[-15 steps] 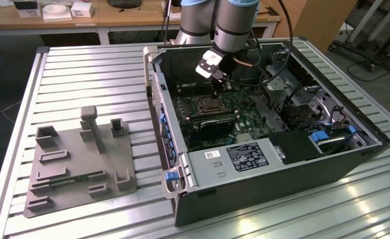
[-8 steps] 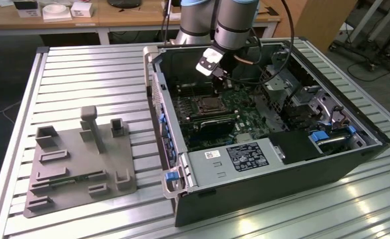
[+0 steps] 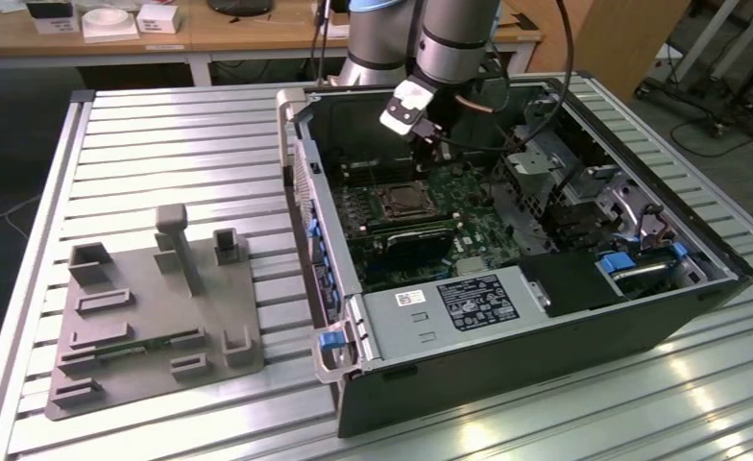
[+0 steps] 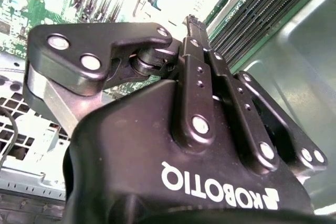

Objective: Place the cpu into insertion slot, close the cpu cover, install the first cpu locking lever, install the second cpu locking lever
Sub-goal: 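Install the first cpu locking lever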

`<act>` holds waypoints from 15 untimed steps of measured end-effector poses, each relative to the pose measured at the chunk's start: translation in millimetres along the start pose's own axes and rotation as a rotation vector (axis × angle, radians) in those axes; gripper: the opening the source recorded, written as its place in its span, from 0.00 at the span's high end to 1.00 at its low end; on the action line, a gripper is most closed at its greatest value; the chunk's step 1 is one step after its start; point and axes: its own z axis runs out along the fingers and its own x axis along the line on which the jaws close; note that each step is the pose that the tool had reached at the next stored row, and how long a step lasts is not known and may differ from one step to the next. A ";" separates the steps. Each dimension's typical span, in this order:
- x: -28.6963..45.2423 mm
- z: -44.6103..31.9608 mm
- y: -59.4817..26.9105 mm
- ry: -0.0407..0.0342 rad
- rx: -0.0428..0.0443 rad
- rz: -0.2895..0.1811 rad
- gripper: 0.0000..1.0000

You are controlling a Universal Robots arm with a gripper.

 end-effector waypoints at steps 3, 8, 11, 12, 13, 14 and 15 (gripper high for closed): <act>0.1 -3.5 0.0 -0.0001 0.0000 0.000 0.89; 0.3 -9.4 0.1 0.0000 0.0000 0.000 0.89; 0.5 -13.2 0.1 0.0000 0.0000 0.000 0.89; 0.5 -14.3 0.1 0.0001 0.0000 0.000 0.89; 0.5 -15.4 0.2 0.0000 0.0000 0.000 0.89; 0.6 -15.9 0.2 0.0001 0.0000 0.000 0.89; 0.6 -15.8 0.2 0.0002 -0.0001 0.000 0.89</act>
